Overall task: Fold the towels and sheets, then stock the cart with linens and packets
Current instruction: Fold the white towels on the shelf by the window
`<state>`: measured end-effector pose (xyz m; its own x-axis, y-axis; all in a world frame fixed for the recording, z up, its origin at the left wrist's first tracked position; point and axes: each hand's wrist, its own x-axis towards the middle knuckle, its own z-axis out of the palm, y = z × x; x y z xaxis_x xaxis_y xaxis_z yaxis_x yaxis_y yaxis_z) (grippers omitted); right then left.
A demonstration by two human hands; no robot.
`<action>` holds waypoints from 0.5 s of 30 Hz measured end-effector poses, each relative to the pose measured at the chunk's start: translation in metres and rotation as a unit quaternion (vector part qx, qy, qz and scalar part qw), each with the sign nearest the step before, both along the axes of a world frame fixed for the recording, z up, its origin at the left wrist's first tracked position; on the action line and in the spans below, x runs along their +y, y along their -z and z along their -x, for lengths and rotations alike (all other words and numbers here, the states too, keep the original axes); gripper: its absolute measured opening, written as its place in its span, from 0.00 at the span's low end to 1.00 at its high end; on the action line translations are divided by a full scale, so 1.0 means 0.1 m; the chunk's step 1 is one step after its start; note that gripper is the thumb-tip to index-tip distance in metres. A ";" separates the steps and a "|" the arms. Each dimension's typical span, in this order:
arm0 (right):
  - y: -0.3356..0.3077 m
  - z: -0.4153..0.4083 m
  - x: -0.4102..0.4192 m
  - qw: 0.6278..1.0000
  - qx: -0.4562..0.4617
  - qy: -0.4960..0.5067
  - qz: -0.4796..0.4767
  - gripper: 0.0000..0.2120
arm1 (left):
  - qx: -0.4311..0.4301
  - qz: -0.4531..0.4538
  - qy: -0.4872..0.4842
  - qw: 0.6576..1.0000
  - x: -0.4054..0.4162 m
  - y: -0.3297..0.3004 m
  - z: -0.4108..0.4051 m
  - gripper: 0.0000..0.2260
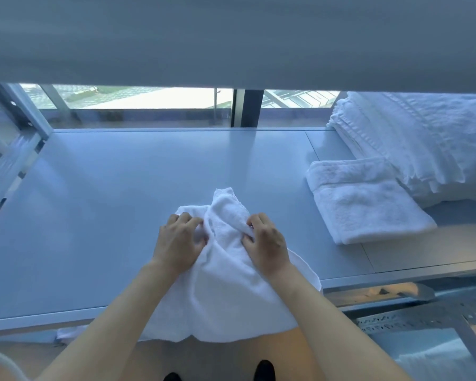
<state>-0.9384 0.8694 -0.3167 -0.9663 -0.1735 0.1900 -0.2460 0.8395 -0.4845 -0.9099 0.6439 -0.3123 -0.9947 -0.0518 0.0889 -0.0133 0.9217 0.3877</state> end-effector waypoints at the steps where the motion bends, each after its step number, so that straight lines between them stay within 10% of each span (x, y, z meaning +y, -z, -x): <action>1: -0.02 0.02 0.03 1.000 0.011 -0.004 -0.001 0.06 | 0.003 -0.013 -0.002 1.000 -0.03 0.02 0.02 0.10; 11: -0.46 -0.03 1.15 0.985 0.067 0.162 0.005 0.17 | 0.169 -0.020 -0.144 0.975 -0.67 -0.20 -0.09 0.08; 15: -0.39 -0.18 1.34 0.977 -0.091 0.159 -0.108 0.07 | -0.016 0.010 -0.141 0.990 -0.56 -0.15 -0.30 0.08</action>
